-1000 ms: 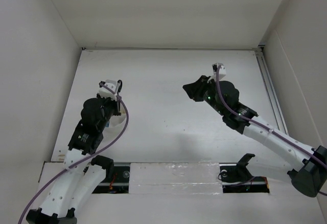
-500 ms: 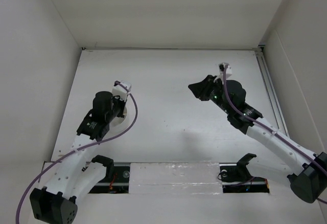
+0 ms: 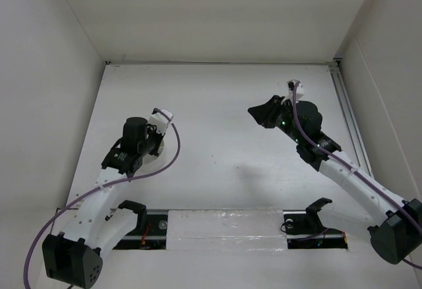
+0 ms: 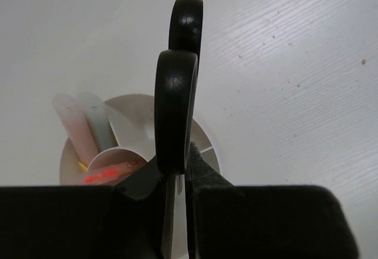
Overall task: Sort the stationery into containers
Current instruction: Place the scissors in the storage box.
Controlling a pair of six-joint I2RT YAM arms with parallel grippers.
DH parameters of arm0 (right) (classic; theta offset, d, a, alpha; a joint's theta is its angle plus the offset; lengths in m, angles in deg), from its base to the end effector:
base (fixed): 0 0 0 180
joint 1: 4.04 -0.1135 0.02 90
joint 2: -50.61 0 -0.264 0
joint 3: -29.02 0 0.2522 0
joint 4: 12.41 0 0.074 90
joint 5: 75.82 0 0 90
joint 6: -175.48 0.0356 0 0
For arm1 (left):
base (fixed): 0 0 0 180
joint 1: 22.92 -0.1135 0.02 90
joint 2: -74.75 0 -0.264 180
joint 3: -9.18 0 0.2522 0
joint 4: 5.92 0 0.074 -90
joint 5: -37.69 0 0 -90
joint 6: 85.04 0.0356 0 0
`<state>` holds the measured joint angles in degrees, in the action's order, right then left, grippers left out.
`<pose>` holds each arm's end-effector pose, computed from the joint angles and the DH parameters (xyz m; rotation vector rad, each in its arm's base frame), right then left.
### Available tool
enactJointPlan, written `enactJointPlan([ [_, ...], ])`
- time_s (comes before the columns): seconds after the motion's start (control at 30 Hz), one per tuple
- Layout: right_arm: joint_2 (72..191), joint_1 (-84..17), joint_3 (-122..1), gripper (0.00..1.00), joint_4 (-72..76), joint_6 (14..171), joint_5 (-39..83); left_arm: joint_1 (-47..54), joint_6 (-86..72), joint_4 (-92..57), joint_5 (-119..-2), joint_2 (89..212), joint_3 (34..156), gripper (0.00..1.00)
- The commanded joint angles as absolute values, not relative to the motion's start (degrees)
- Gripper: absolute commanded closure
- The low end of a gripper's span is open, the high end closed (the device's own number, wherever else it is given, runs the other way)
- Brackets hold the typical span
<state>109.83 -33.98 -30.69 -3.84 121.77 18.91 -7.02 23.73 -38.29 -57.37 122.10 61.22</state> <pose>0.2113 0.1251 0.3271 0.0353 1.8009 0.9159 0.1813 -0.0549 0.2774 0.6636 1.9421 -0.0596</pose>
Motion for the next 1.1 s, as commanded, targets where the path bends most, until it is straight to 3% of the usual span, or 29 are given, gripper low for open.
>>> enactJointPlan([
  [0.0,108.35,-32.61,-30.18,0.74,-7.61,121.96,20.86,-7.28,25.88,-39.37,-58.99,123.70,62.93,1.00],
  [0.57,107.83,-31.55,-30.18,0.74,-7.61,122.48,22.44,-7.28,27.99,-44.02,-59.78,124.31,64.07,1.00],
  [0.63,107.82,-31.55,-30.18,0.74,-7.61,122.48,22.44,-7.28,27.99,-44.64,-58.65,124.32,64.07,0.93],
  [0.87,107.30,-31.55,-30.18,0.74,-7.61,122.48,22.44,-7.28,27.99,-46.22,-57.93,122.66,64.07,0.84],
  [1.07,107.30,-31.55,-30.18,0.74,-7.61,122.48,22.44,-7.28,27.99,-46.22,-56.88,122.12,63.46,0.88],
])
